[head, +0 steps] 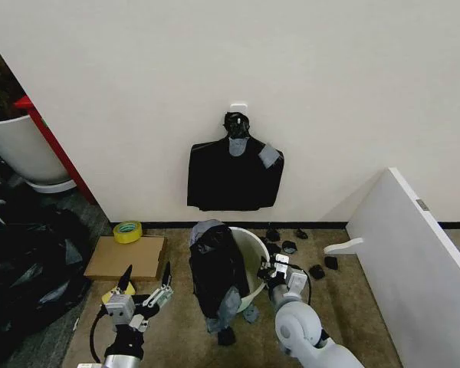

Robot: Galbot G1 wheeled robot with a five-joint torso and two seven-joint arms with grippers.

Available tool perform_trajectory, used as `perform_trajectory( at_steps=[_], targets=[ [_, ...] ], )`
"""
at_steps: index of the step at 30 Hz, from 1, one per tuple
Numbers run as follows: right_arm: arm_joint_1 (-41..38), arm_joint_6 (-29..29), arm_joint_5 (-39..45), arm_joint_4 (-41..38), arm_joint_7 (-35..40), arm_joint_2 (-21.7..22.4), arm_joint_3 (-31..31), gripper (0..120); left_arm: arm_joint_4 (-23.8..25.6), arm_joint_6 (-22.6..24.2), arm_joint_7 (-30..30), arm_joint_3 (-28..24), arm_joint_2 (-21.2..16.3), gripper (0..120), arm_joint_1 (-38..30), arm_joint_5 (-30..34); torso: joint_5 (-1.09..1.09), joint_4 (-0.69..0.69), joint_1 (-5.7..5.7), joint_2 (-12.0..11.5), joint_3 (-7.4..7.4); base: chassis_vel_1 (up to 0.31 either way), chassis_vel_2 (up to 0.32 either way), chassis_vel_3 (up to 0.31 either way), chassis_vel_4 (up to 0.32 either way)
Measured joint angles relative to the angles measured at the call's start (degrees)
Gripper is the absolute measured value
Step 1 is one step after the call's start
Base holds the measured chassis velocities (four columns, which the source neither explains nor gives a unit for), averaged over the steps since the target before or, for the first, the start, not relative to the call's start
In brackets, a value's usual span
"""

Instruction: Place the garbage bag over the trash bin.

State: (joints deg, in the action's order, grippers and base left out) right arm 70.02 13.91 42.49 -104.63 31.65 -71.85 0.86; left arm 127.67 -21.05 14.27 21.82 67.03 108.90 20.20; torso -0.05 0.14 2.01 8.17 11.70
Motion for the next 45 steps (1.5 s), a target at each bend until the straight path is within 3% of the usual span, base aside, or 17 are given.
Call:
perform_trajectory(
  at_steps=[5,7,11,13,17,23,29,36,43,45],
  targets=[
    [1.42,0.03,-1.24,-1.93,0.09,0.67,0.41,40,-0.10,-0.01,0.05,-0.36,-0.09,100,-0.13,-0.17,0.01,0.01,0.00,0.00,0.00,0.000,0.000,0.000,0.000],
    [1.64,0.03,-1.51,-2.36,0.08,0.83,0.54,41,-0.11,0.00,0.05,-0.45,-0.12,100,-0.16,-0.21,0.01,0.01,0.00,0.00,0.00,0.000,0.000,0.000,0.000],
    [3.96,-0.24,-4.87,-6.96,-0.13,2.80,2.16,62,-0.19,0.26,0.13,-0.72,-0.21,100,-0.41,-0.43,0.02,0.01,0.00,0.00,0.00,0.000,0.000,0.000,0.000],
    [4.38,-0.41,-5.81,-7.70,-0.38,3.20,2.51,63,-0.21,0.29,0.14,-0.73,-0.22,100,-0.42,-0.45,0.02,0.01,0.00,0.00,0.00,0.000,0.000,0.000,0.000],
    [7.21,-0.77,-13.74,-13.07,-4.42,6.69,5.00,84,-0.69,0.34,0.18,-0.77,-0.27,100,-0.30,-1.18,0.01,0.02,0.00,0.00,0.00,0.000,0.000,0.000,0.000],
    [7.06,3.60,-13.45,-20.55,-9.84,10.20,4.64,99,-1.23,0.37,0.19,-0.87,-0.06,100,-0.08,-2.36,0.02,0.01,0.00,0.00,0.00,0.000,0.000,0.000,0.000],
    [1.87,13.33,-3.84,-24.14,-13.50,12.54,1.31,100,-1.74,0.88,0.41,-1.33,0.05,100,-0.01,-3.54,0.02,0.01,0.00,0.00,0.00,0.000,0.000,0.000,0.000],
    [-5.07,16.11,-2.23,-17.36,-12.44,10.43,-3.39,100,-1.93,1.95,0.84,-2.30,0.05,100,-0.43,-4.39,0.01,0.01,0.00,-0.01,0.00,0.000,0.000,0.000,0.000],
    [-8.47,19.01,-3.66,-13.68,-11.70,8.10,-6.40,86,-1.98,3.72,1.35,-3.57,-0.40,100,-1.44,-4.72,0.02,0.01,0.00,-0.01,0.00,0.000,0.000,0.000,0.000],
    [-9.07,19.28,-5.68,-12.40,-11.15,7.70,-7.26,74,-1.98,4.98,1.77,-4.27,-0.91,100,-2.35,-4.86,0.02,0.01,0.00,-0.01,0.00,0.000,0.000,0.000,0.000]
  ],
)
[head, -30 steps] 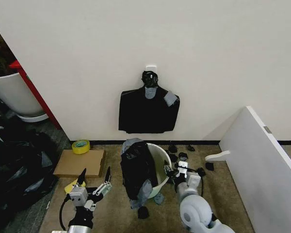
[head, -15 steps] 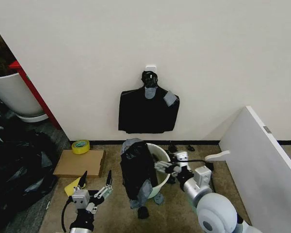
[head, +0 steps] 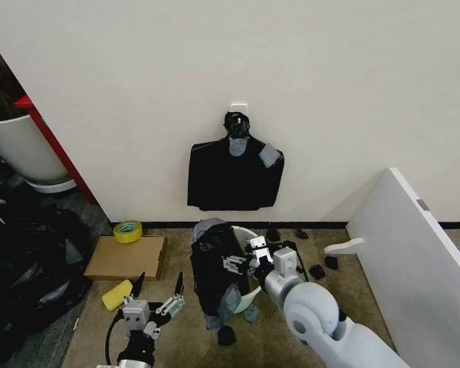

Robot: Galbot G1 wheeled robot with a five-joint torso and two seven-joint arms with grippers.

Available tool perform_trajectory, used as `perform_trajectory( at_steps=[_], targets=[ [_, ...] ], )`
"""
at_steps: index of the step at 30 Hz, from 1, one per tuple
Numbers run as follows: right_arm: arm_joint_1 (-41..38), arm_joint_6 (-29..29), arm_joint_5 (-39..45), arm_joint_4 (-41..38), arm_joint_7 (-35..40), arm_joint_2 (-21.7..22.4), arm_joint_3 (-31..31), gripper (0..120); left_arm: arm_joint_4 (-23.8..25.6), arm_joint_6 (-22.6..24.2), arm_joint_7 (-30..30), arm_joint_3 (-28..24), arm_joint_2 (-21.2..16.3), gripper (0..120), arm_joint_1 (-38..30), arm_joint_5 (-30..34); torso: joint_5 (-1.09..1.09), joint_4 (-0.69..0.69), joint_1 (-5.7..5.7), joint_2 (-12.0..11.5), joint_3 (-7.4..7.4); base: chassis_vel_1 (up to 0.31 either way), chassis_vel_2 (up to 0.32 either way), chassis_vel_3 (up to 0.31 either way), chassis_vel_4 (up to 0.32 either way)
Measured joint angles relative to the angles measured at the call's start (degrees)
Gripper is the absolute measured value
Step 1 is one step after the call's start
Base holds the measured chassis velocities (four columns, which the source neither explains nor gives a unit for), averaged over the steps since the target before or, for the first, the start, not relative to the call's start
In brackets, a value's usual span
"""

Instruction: Place the garbage bag over the trash bin.

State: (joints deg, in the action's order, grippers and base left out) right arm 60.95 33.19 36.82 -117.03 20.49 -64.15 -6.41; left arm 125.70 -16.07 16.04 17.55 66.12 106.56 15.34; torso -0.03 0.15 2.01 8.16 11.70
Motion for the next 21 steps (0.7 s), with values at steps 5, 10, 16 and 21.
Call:
perform_trajectory(
  at_steps=[5,10,16,21],
  targets=[
    [-0.07,0.54,-0.49,0.14,0.95,0.09,-0.43,56,0.59,4.45,1.62,-1.54,-1.44,100,-2.21,0.30,0.01,0.02,0.00,0.00,0.00,0.000,0.000,0.000,0.000],
    [-0.77,1.45,-0.39,0.54,2.40,-0.14,-1.44,37,2.83,11.39,4.26,-2.37,-3.27,99,-3.99,1.81,-0.01,0.00,0.00,0.00,0.00,0.000,0.000,0.000,0.000],
    [-0.90,2.02,-0.43,0.83,3.64,-0.40,-1.48,17,3.42,14.83,5.36,-2.86,-4.92,98,-5.66,3.43,0.00,0.00,0.00,0.00,0.00,0.000,0.000,0.000,0.000],
    [-0.83,2.17,-0.43,0.84,4.42,-0.42,-1.21,1,3.46,17.97,6.53,-3.43,-6.21,98,-7.56,5.47,0.00,0.00,0.00,0.00,0.00,0.000,0.000,0.000,0.000]
  ],
)
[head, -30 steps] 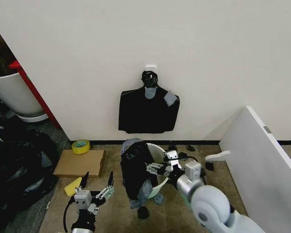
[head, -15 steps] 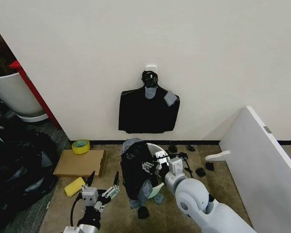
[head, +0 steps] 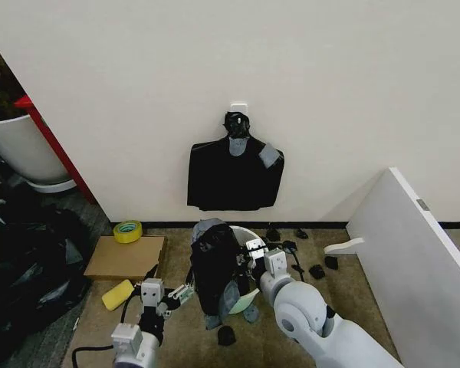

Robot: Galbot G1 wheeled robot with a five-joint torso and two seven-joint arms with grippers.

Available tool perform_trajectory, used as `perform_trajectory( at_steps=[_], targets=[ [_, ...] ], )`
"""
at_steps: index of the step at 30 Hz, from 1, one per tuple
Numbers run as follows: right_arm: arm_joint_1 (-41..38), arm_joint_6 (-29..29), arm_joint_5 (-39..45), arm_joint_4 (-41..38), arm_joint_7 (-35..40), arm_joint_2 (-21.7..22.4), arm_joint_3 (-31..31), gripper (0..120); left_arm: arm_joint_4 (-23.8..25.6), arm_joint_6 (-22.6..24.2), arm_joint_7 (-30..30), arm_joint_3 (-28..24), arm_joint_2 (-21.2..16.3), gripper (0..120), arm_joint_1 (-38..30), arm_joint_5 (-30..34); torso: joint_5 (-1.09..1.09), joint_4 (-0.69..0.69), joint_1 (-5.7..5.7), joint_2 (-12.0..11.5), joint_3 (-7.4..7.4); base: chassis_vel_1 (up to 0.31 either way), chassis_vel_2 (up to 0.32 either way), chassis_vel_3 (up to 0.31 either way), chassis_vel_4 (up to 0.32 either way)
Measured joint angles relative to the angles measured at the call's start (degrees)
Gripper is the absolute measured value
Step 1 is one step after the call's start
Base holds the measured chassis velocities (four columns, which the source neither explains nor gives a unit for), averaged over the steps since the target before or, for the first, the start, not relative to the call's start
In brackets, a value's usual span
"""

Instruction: Place the garbage bag over the trash bin.

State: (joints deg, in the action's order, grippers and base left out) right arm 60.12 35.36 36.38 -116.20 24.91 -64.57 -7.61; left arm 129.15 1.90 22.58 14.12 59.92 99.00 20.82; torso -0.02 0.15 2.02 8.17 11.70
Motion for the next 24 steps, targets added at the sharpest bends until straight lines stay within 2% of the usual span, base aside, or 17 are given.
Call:
perform_trajectory(
  at_steps=[2,3,4,5,6,8,13,14,21,24],
  targets=[
    [0.36,-0.08,-0.70,-0.19,-0.06,0.25,0.36,0,-0.03,4.55,1.88,-0.48,-0.95,98,-2.59,3.08,0.00,0.00,0.00,0.00,0.00,0.000,0.000,0.000,0.000],
    [0.57,-0.16,-1.00,-0.36,-0.18,0.44,0.54,0,0.04,8.72,3.31,-0.90,-1.77,98,-4.65,7.06,0.00,0.00,0.00,0.00,0.00,0.000,0.000,0.000,0.000],
    [0.63,-0.22,-1.11,-0.41,-0.23,0.49,0.60,0,0.14,10.15,3.68,-1.06,-2.11,98,-5.42,8.71,-0.01,0.01,0.00,0.00,0.00,0.000,0.000,0.000,0.000],
    [0.79,-0.35,-1.29,-0.60,-0.31,0.74,0.79,0,0.27,14.38,4.90,-1.98,-3.20,98,-8.71,13.70,0.00,0.00,0.00,0.00,0.00,0.000,0.000,0.000,0.000],
    [0.79,-0.35,-1.29,-0.60,-0.31,0.74,0.79,0,0.27,14.38,4.90,-1.98,-3.20,98,-8.71,13.70,0.00,0.00,0.00,0.00,0.00,0.000,0.000,0.000,0.000],
    [0.95,-0.45,-1.28,-0.81,-0.42,0.98,0.96,0,-0.58,16.73,5.95,-2.77,-3.99,99,-12.68,16.61,-0.01,0.01,0.00,0.00,0.00,0.000,0.000,0.000,0.000],
    [1.33,-0.69,-1.20,-0.93,-0.50,1.33,1.28,0,-4.95,18.83,8.00,-6.64,-4.74,98,-21.07,20.03,-0.01,0.01,0.00,0.00,0.00,0.000,0.000,0.000,0.000],
    [1.33,-0.69,-1.20,-0.93,-0.50,1.33,1.28,0,-4.95,18.83,8.00,-6.64,-4.74,98,-21.07,20.03,-0.01,0.01,0.00,0.00,0.00,0.000,0.000,0.000,0.000],
    [1.71,-0.82,-1.01,-1.30,-0.51,1.91,1.59,0,-10.50,24.39,13.41,-13.30,-2.78,97,-30.59,29.20,-0.01,0.01,0.00,0.00,0.00,0.000,0.000,0.000,0.000],
    [1.78,-0.85,-0.95,-1.33,-0.51,2.10,1.74,0,-11.67,25.57,15.07,-14.70,-2.07,97,-32.54,30.35,-0.01,0.00,0.00,0.00,0.00,0.000,0.000,0.000,0.000]
  ],
)
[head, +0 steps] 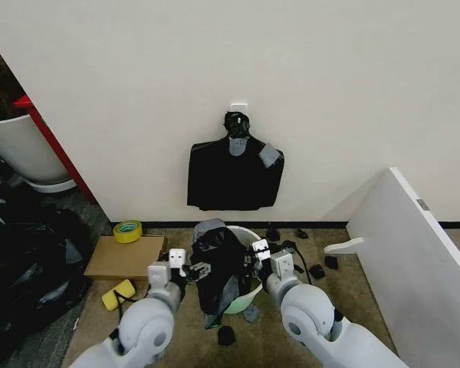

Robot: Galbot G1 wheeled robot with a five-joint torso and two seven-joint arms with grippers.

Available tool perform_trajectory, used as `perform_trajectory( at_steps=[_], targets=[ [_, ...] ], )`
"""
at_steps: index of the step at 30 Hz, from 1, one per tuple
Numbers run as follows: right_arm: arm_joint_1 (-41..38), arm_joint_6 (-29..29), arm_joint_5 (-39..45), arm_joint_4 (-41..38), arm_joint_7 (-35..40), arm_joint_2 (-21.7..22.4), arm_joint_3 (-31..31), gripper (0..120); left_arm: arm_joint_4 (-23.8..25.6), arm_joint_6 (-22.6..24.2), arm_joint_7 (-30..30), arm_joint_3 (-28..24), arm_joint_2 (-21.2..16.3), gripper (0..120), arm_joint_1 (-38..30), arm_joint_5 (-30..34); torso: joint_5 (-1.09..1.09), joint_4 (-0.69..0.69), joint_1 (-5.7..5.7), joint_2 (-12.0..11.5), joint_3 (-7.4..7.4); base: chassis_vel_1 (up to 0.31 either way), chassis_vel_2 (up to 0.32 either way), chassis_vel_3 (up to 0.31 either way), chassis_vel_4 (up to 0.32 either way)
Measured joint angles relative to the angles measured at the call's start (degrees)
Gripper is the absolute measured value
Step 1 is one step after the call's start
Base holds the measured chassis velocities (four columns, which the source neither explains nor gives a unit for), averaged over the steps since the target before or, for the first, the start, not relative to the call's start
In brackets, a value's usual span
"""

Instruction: Place the garbage bag over the trash bin.

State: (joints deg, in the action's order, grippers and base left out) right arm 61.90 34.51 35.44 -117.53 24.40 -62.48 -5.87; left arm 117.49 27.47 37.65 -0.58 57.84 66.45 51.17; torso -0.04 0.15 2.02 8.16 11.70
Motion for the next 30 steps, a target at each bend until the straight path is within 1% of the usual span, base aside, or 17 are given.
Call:
perform_trajectory(
  at_steps=[4,5,7,10,11,13,15,17,18,19,21,22,23,25,26,30],
  targets=[
    [0.44,-0.22,0.00,-0.15,0.00,0.29,0.28,0,-2.47,2.53,3.64,-1.25,1.87,97,-2.89,1.50,0.00,0.00,0.00,0.00,0.00,0.000,0.000,0.000,0.000],
    [0.44,-0.22,0.00,-0.15,0.00,0.29,0.28,0,-2.47,2.53,3.64,-1.25,1.87,97,-2.89,1.50,0.00,0.00,0.00,0.00,0.00,0.000,0.000,0.000,0.000],
    [0.64,-0.31,0.00,-0.19,0.00,0.43,0.45,0,-3.48,4.34,5.53,-1.62,2.68,98,-3.84,3.13,0.00,0.00,0.00,0.00,0.00,0.000,0.000,0.000,0.000],
    [0.71,-0.41,0.00,-0.19,0.00,0.58,0.53,0,-4.37,5.07,6.53,-1.86,3.28,99,-4.68,3.65,0.00,0.00,0.00,0.00,0.00,0.000,0.000,0.000,0.000],
    [0.73,-0.46,0.02,-0.21,0.00,0.70,0.55,0,-5.38,5.88,7.61,-1.97,3.83,99,-5.94,5.45,0.00,0.00,0.00,0.00,0.00,0.000,0.000,0.000,0.000],
    [0.73,-0.46,0.03,-0.23,0.00,0.74,0.55,0,-5.63,6.13,7.89,-1.99,3.98,98,-6.27,6.04,0.00,0.00,0.00,0.00,0.00,0.000,0.000,0.000,0.000],
    [0.71,-0.47,0.09,-0.29,0.00,0.78,0.44,0,-6.98,6.90,9.23,-2.14,4.79,97,-7.75,9.35,0.00,0.00,0.00,0.00,0.00,0.000,0.000,0.000,0.000],
    [0.66,-0.50,0.09,-0.29,0.00,0.76,0.39,0,-7.80,7.37,9.91,-2.32,5.29,95,-8.50,11.03,0.00,0.00,0.00,0.00,0.00,0.000,0.000,0.000,0.000],
    [0.65,-0.53,0.10,-0.29,0.00,0.73,0.33,0,-8.47,7.66,10.32,-2.60,5.65,92,-8.99,12.00,0.01,0.00,0.00,0.00,0.00,0.000,0.000,0.000,0.000],
    [0.65,-0.53,0.10,-0.29,0.00,0.73,0.33,0,-8.47,7.66,10.32,-2.60,5.65,92,-8.99,12.00,0.01,0.00,0.00,0.00,0.00,0.000,0.000,0.000,0.000],
    [0.66,-0.55,0.10,-0.29,0.00,0.71,0.25,0,-9.38,8.17,11.11,-3.14,6.08,82,-9.68,13.40,0.00,0.00,0.00,0.00,0.00,0.000,0.000,0.000,0.000],
    [0.66,-0.55,0.10,-0.29,0.00,0.71,0.24,0,-9.57,8.31,11.33,-3.23,6.22,81,-9.81,13.79,0.00,0.00,0.00,0.00,0.00,0.000,0.000,0.000,0.000],
    [0.67,-0.56,0.13,-0.29,0.00,0.72,0.24,0,-10.01,8.61,11.82,-3.37,6.56,75,-10.05,14.43,0.00,0.00,0.00,0.00,0.00,0.000,0.000,0.000,0.000],
    [0.68,-0.65,0.14,-0.29,0.00,0.80,0.26,0,-10.92,8.69,12.44,-3.61,7.04,65,-10.18,14.57,0.00,0.00,0.00,0.00,0.00,0.000,0.000,0.000,0.000],
    [0.68,-0.65,0.14,-0.29,0.00,0.80,0.26,0,-10.92,8.69,12.44,-3.61,7.04,65,-10.18,14.57,0.00,0.00,0.00,0.00,0.00,0.000,0.000,0.000,0.000],
    [0.72,-0.84,0.20,-0.29,-0.03,0.99,0.52,0,-11.98,8.41,13.43,-3.69,7.38,49,-9.84,14.33,-0.02,-0.01,-0.01,0.01,-0.02,0.000,0.000,0.000,0.000]
  ],
)
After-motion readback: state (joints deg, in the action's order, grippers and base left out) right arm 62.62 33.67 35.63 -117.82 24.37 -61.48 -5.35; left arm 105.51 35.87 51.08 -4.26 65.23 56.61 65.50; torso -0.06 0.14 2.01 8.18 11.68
